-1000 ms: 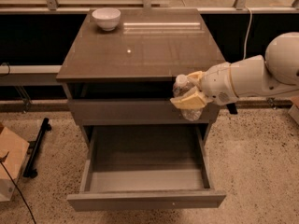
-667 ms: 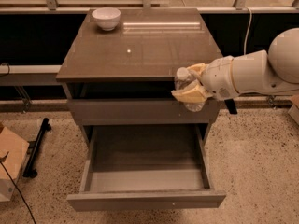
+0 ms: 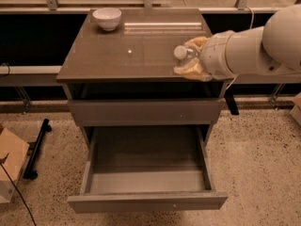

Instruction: Pick water bottle from middle drawer and place on counter

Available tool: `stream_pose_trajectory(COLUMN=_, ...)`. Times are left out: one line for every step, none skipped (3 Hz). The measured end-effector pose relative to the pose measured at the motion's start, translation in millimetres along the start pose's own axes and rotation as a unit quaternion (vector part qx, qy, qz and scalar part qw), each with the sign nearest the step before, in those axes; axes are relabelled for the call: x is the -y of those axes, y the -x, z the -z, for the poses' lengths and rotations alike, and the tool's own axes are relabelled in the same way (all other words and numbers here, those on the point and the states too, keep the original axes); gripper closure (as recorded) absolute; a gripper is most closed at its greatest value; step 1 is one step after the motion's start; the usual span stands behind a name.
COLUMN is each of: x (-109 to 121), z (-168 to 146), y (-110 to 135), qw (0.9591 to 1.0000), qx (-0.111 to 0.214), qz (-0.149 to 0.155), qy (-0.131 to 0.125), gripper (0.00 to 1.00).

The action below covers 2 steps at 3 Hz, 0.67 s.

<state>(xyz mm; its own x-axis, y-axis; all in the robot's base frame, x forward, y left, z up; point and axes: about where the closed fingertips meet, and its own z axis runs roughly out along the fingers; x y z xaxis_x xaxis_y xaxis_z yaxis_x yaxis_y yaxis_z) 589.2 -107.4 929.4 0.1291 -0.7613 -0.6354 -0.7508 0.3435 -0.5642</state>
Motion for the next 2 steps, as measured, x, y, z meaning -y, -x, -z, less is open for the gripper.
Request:
stream_pose_trajectory(x=30, z=-7, y=2, qw=0.9988, qx=-0.002, qz=0.032, qy=-0.038, gripper=1.0)
stream_pose_trajectory(x=47, z=-29, y=-2, qw=0.9982, qx=0.011, qz=0.035, qy=-0.046, gripper=1.0)
